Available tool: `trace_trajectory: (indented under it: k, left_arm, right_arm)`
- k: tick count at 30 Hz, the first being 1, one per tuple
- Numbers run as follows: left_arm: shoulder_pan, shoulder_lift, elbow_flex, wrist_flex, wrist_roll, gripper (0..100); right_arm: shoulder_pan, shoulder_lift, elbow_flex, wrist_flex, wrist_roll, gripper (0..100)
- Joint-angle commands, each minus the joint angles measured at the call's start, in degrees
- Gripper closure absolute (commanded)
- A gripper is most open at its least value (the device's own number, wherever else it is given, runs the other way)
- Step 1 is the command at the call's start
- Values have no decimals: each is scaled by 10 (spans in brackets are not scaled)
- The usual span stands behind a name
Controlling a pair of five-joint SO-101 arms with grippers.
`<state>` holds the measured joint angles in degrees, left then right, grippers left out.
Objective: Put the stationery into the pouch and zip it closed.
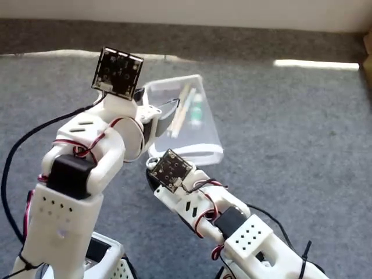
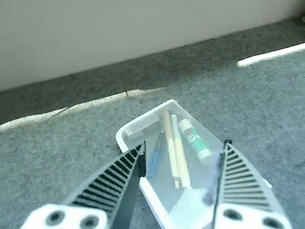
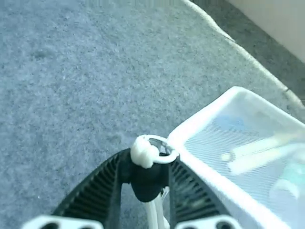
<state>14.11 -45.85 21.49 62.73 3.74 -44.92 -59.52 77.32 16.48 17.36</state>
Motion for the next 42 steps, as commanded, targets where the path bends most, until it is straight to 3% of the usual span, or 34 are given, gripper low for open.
trace_trajectory:
  k: [1, 5, 13, 28, 33, 42]
  left_arm:
    - [2, -32, -10, 17, -3, 766]
    - [-44, -32, -3, 19, -8, 765]
    - [-77, -36, 24, 80, -114, 765]
    - [-73, -93, 116, 102, -230, 766]
    - [-71, -213, 224, 22, -236, 761]
    - [21, -327, 378, -84, -237, 732]
  right_arm:
    - [-2, -16, -7, -1, 6, 994]
    - [-1, -16, -10, 0, 5, 994]
    - [63, -16, -13, 3, 5, 994]
    - [137, -17, -234, 329, 9, 994]
    - [148, -17, -302, 409, 9, 994]
    - [193, -17, -388, 500, 9, 994]
